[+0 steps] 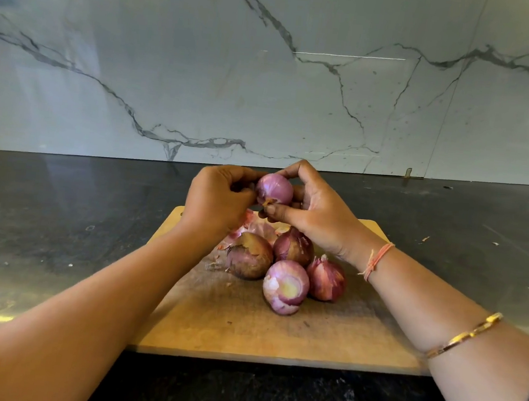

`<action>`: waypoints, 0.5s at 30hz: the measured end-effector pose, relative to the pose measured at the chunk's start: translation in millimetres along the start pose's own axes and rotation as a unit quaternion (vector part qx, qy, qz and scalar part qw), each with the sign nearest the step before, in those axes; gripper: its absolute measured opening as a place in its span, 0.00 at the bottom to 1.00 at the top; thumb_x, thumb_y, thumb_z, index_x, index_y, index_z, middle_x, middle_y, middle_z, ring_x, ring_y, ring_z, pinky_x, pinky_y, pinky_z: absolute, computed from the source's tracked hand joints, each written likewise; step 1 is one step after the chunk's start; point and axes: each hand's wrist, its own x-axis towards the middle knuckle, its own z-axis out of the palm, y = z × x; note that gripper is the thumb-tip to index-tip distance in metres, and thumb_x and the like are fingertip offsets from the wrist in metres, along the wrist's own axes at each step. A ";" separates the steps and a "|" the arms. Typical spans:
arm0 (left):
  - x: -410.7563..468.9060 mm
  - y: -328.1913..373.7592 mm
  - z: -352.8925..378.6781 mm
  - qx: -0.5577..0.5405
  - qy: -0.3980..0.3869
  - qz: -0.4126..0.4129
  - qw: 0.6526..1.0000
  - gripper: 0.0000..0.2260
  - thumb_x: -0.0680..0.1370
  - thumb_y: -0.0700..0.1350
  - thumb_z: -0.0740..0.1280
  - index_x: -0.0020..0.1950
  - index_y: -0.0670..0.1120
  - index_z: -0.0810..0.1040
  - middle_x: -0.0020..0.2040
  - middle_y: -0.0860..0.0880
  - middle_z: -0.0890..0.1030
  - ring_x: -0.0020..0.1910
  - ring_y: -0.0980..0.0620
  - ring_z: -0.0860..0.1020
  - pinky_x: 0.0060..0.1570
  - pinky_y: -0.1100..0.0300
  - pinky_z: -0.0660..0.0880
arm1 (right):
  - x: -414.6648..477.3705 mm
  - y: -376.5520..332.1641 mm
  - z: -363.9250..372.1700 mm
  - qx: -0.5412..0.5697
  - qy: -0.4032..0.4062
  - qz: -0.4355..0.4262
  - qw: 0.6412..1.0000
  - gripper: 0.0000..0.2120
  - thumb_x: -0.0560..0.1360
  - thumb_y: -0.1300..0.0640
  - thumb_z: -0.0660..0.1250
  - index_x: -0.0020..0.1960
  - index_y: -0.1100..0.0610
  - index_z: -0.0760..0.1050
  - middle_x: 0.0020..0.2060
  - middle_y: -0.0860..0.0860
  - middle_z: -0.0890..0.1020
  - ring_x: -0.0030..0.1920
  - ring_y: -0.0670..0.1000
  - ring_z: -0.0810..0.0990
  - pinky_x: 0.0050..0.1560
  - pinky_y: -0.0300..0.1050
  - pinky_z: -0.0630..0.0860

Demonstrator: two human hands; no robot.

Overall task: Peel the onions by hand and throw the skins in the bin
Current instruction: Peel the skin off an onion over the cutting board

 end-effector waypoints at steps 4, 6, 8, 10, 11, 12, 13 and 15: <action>-0.7 -3.0 2.3 0.003 0.003 0.027 1.000 0.13 0.72 0.34 0.70 0.53 0.47 0.84 0.44 0.52 0.84 0.47 0.54 0.81 0.51 0.58 0.78 | -0.2 0.3 -2.7 0.081 0.020 0.006 0.996 0.14 0.73 0.67 0.70 0.54 0.54 0.73 0.53 0.58 0.80 0.52 0.56 0.81 0.56 0.52 0.79; -0.5 -3.9 2.4 0.005 0.013 0.034 0.999 0.14 0.73 0.34 0.69 0.54 0.47 0.83 0.43 0.54 0.83 0.46 0.56 0.81 0.48 0.63 0.78 | -0.3 -0.2 -3.4 0.121 0.022 0.015 0.992 0.15 0.74 0.66 0.69 0.58 0.56 0.74 0.57 0.59 0.79 0.53 0.58 0.81 0.56 0.52 0.79; -0.4 -3.4 2.0 0.006 0.021 0.037 0.999 0.13 0.74 0.34 0.68 0.55 0.47 0.83 0.41 0.56 0.82 0.43 0.56 0.81 0.46 0.64 0.78 | -0.6 -1.8 -3.4 0.177 0.021 0.029 0.984 0.16 0.76 0.69 0.64 0.61 0.57 0.72 0.54 0.59 0.79 0.45 0.55 0.81 0.49 0.48 0.79; -2.1 -1.5 1.7 -0.002 0.025 0.033 0.999 0.13 0.74 0.34 0.67 0.54 0.48 0.83 0.39 0.59 0.81 0.41 0.54 0.82 0.46 0.61 0.78 | -0.8 -4.4 -3.4 0.228 0.025 0.034 0.973 0.16 0.77 0.70 0.62 0.61 0.57 0.70 0.48 0.58 0.80 0.38 0.52 0.81 0.43 0.44 0.78; -3.5 -0.1 1.7 -0.011 0.025 0.028 0.999 0.13 0.74 0.35 0.67 0.53 0.49 0.83 0.39 0.59 0.82 0.41 0.50 0.82 0.46 0.57 0.78 | -0.9 -5.2 -3.7 0.244 0.029 0.037 0.969 0.15 0.77 0.70 0.61 0.60 0.57 0.70 0.46 0.57 0.80 0.36 0.51 0.80 0.41 0.43 0.78; -4.7 1.3 1.8 -0.023 0.025 0.021 0.999 0.13 0.74 0.36 0.66 0.51 0.52 0.83 0.38 0.59 0.82 0.42 0.46 0.82 0.46 0.54 0.78 | -1.0 -5.4 -4.2 0.255 0.033 0.040 0.966 0.14 0.77 0.70 0.61 0.59 0.58 0.69 0.44 0.57 0.80 0.35 0.51 0.80 0.40 0.43 0.77; -5.9 2.7 1.6 -0.036 0.023 0.017 0.999 0.13 0.75 0.37 0.66 0.48 0.54 0.83 0.37 0.57 0.83 0.43 0.45 0.81 0.46 0.52 0.79 | -1.1 -5.6 -4.8 0.259 0.035 0.043 0.964 0.13 0.77 0.70 0.61 0.58 0.58 0.70 0.43 0.57 0.80 0.35 0.51 0.80 0.39 0.42 0.77; -8.0 4.6 1.4 -0.065 0.014 0.017 0.998 0.11 0.75 0.39 0.67 0.49 0.54 0.83 0.39 0.56 0.84 0.42 0.50 0.83 0.46 0.55 0.80 | -1.7 -5.7 -4.8 0.251 0.034 0.044 0.966 0.12 0.77 0.69 0.61 0.58 0.58 0.71 0.42 0.56 0.81 0.36 0.52 0.80 0.39 0.42 0.77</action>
